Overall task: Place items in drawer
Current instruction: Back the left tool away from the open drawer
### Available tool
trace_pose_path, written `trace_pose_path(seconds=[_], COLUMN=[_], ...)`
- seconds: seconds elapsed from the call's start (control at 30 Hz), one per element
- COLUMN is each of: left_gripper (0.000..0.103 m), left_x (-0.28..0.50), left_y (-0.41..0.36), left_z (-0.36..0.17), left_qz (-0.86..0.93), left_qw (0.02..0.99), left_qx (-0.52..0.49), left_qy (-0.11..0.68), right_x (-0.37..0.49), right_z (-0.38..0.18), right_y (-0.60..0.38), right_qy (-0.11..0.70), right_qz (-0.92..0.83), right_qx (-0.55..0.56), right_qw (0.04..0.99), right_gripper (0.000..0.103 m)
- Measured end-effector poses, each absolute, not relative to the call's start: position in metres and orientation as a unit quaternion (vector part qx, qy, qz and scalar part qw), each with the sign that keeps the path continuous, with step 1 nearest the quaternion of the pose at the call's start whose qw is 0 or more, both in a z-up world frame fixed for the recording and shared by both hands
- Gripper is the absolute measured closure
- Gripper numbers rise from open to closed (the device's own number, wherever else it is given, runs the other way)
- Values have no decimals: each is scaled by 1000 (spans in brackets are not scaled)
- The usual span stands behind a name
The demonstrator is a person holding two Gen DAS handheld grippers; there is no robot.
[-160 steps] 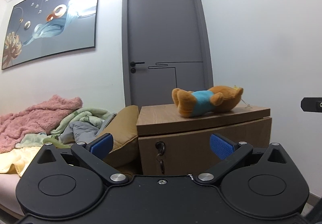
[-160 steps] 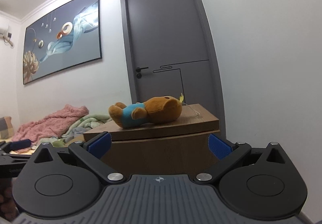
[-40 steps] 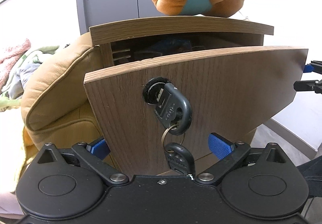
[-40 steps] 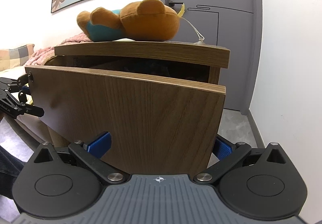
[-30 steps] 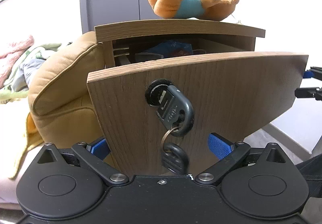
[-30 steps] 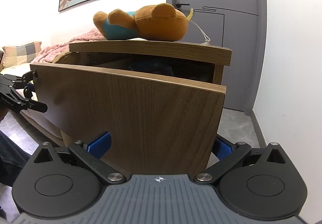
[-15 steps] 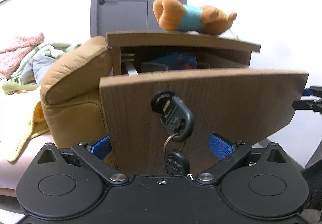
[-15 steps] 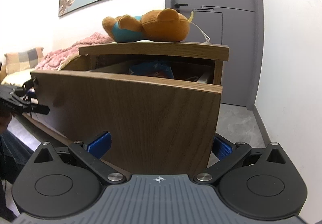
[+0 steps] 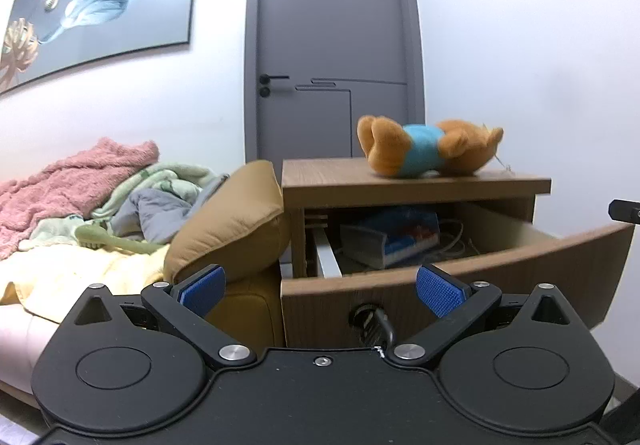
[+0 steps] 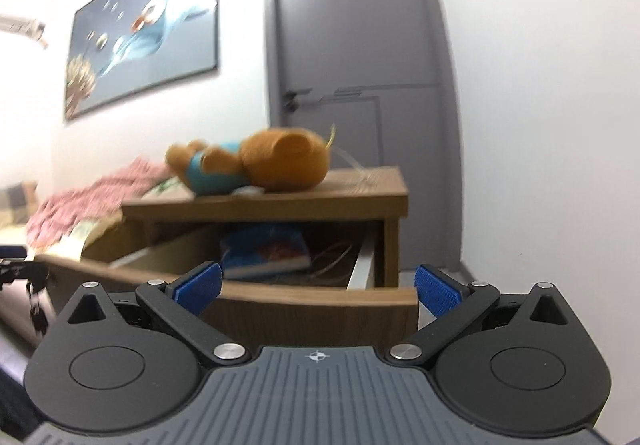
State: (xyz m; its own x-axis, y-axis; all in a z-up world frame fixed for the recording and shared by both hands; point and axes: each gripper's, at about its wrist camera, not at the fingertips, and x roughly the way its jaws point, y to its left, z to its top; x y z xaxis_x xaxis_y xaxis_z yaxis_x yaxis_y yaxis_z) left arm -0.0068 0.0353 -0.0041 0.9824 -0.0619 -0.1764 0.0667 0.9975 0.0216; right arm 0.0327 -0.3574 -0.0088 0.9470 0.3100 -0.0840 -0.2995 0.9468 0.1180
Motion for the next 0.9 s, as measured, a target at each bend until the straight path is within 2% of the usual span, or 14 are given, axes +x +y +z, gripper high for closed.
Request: trace_pose_path(seconds=[0.4,0.9], left_gripper=[1,1], left_x=[-2,19], left_y=[-15,-33], left_z=[2,-6], left_qz=[-30,-13], left_qw=[996,998], left_qx=[60,19], left_qy=[51,53], right_x=[19,32], right_z=[-5,-13], right_y=[-310,-273], right_qy=[-20,-16], right_qz=[148,173], right_qx=[62,97], right_qw=[987,980], right_gripper=[0,0])
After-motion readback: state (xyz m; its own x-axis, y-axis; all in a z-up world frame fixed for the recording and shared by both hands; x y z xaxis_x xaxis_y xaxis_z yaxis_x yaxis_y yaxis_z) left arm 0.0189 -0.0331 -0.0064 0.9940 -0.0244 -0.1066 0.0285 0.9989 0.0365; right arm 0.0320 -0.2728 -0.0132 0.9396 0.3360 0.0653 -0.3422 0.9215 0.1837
